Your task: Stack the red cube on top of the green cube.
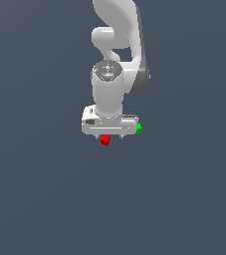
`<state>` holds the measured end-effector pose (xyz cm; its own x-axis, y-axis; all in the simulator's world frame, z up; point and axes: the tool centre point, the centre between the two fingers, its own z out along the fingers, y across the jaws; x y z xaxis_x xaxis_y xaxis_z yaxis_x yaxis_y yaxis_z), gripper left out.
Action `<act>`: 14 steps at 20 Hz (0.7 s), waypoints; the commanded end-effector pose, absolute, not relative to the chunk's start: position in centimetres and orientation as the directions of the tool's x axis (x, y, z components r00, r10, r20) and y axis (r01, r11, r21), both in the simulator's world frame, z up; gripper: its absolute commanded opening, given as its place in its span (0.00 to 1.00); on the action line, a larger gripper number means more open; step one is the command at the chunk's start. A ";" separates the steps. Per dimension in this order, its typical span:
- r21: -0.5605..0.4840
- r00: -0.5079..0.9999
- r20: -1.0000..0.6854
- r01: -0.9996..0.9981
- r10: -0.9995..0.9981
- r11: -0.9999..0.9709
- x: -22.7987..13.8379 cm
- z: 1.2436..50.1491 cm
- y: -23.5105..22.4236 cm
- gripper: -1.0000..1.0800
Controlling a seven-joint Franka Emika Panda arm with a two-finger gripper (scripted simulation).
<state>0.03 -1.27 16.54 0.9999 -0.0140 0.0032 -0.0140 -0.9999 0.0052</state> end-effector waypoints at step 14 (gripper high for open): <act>0.004 0.999 0.002 -0.042 -0.042 -0.999 -2.7 13.4 -2.2 0.96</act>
<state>-2.07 -2.02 14.12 0.9993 -0.0361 0.0030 -0.0361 -0.9993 0.0039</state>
